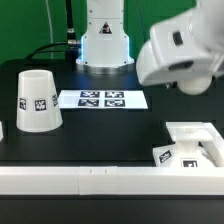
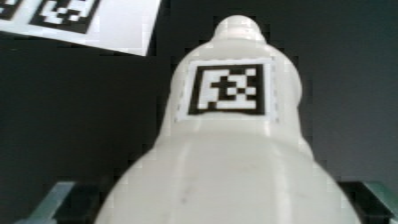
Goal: Assemble lamp
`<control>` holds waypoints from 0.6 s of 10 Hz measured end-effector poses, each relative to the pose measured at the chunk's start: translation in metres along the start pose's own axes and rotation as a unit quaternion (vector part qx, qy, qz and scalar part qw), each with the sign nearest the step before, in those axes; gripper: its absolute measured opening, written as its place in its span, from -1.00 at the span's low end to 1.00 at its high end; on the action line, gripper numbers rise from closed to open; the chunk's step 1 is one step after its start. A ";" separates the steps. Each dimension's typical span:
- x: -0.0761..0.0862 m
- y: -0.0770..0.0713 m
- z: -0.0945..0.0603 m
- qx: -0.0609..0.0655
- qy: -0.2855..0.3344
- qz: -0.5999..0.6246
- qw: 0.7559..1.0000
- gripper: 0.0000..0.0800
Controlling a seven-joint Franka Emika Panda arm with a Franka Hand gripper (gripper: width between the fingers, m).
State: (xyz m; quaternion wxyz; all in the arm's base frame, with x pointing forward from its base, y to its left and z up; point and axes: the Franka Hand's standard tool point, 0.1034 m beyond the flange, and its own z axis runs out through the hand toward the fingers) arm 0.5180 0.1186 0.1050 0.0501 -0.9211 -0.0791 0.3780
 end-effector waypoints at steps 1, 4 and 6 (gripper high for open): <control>0.003 -0.001 0.005 0.000 0.001 -0.001 1.000 0.44; 0.014 0.002 0.005 0.002 0.027 -0.012 1.000 0.44; 0.025 0.015 -0.019 0.003 0.092 -0.024 0.995 0.44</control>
Offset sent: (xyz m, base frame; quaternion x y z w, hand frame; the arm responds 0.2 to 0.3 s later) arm 0.0000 0.0000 0.0000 0.0000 0.0000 0.0000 1.0000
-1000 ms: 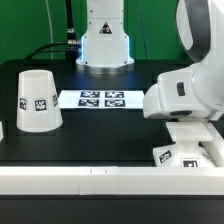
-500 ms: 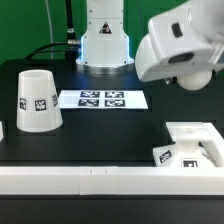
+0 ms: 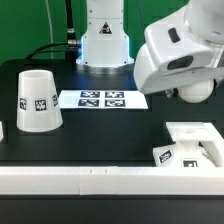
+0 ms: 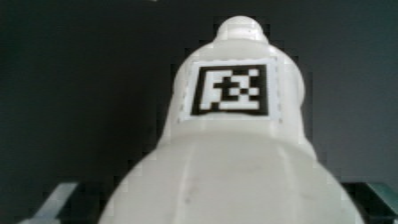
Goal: Assemble lamp
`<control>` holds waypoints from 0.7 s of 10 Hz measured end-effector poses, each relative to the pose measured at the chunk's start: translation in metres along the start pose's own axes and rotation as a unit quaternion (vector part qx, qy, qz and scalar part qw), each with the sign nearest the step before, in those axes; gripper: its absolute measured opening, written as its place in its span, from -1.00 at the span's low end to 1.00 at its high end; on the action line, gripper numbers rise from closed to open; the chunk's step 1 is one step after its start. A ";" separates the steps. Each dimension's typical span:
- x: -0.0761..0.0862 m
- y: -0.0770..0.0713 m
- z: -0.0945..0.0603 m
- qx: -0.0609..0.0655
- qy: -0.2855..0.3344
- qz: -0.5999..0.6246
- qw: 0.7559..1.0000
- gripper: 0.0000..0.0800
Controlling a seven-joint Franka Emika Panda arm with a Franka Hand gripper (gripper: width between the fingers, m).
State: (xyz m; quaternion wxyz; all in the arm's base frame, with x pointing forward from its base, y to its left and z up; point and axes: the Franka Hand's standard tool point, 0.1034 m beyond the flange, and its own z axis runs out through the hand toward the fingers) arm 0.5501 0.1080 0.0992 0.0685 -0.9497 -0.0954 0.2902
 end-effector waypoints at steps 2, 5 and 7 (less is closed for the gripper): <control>-0.009 0.000 -0.045 -0.007 0.053 -0.002 0.999 0.44; 0.001 0.003 -0.056 -0.024 0.170 0.001 0.985 0.44; 0.012 0.008 -0.063 -0.038 0.244 -0.009 0.969 0.44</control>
Offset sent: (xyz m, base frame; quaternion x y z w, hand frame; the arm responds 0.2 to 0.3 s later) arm 0.0000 0.0000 0.0000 0.0000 0.1938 0.0000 0.9810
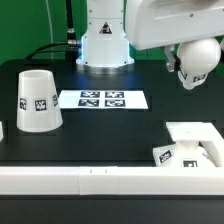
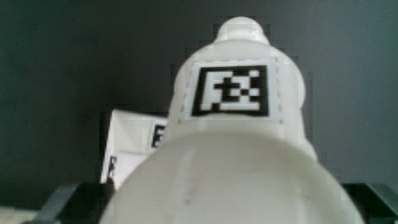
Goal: Assemble lamp
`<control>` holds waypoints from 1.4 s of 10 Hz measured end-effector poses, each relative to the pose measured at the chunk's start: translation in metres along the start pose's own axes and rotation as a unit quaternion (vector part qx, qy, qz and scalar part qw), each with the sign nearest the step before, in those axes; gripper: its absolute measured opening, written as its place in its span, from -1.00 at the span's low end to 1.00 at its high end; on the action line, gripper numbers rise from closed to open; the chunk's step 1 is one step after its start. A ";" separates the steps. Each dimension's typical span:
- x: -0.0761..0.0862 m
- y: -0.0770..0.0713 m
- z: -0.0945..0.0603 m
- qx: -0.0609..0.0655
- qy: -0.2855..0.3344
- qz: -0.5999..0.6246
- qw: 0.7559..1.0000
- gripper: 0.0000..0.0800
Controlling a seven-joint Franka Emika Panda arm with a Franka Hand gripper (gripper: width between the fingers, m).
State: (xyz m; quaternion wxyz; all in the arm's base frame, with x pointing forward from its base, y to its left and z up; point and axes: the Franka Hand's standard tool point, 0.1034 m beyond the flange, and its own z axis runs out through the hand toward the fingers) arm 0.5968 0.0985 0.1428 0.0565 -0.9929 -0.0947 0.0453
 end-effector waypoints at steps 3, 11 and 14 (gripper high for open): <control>0.012 0.013 -0.006 -0.021 0.102 -0.019 0.994 0.44; 0.027 0.018 -0.005 -0.065 0.193 -0.089 0.975 0.44; 0.029 0.016 -0.003 -0.071 0.194 -0.103 0.973 0.44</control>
Offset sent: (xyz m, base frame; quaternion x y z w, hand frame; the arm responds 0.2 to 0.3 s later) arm 0.0180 -0.0082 0.0228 -0.0396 0.1078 -0.0367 0.9927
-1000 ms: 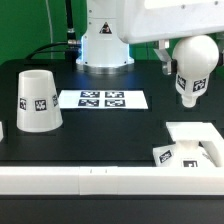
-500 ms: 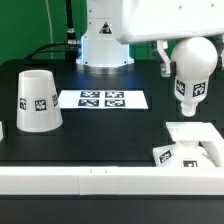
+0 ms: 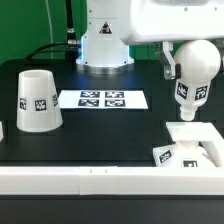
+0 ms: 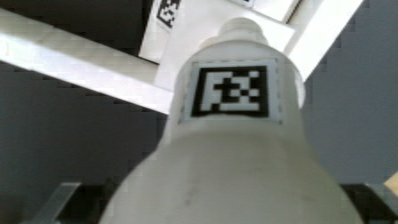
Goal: Assemble lamp
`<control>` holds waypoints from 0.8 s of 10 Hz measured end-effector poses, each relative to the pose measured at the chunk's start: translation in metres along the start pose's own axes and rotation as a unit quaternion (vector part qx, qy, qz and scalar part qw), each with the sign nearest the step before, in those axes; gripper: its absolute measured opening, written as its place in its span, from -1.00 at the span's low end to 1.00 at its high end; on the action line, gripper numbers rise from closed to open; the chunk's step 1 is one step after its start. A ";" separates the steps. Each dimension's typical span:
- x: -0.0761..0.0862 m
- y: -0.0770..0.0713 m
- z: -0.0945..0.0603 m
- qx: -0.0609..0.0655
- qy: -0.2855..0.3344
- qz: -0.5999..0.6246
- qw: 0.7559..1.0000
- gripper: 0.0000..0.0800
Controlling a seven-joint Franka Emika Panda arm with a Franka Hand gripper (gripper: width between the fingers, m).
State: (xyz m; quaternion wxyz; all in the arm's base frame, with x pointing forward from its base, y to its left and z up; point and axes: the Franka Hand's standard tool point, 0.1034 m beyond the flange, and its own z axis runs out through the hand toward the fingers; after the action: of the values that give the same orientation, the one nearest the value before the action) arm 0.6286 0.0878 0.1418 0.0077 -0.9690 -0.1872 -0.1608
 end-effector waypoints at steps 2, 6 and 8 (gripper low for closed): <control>0.007 0.004 0.002 -0.001 0.003 0.001 1.000 0.44; 0.005 0.005 0.009 0.001 -0.001 0.001 1.000 0.44; 0.004 0.006 0.012 0.001 -0.002 0.001 1.000 0.44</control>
Offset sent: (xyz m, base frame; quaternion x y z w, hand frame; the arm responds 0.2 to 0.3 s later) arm 0.0081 -0.0045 -0.0024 -0.0007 0.0093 -0.0199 0.9998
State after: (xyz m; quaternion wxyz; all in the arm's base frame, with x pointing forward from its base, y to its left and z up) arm 0.6381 0.0851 0.1317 0.0088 -0.9697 -0.1860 -0.1584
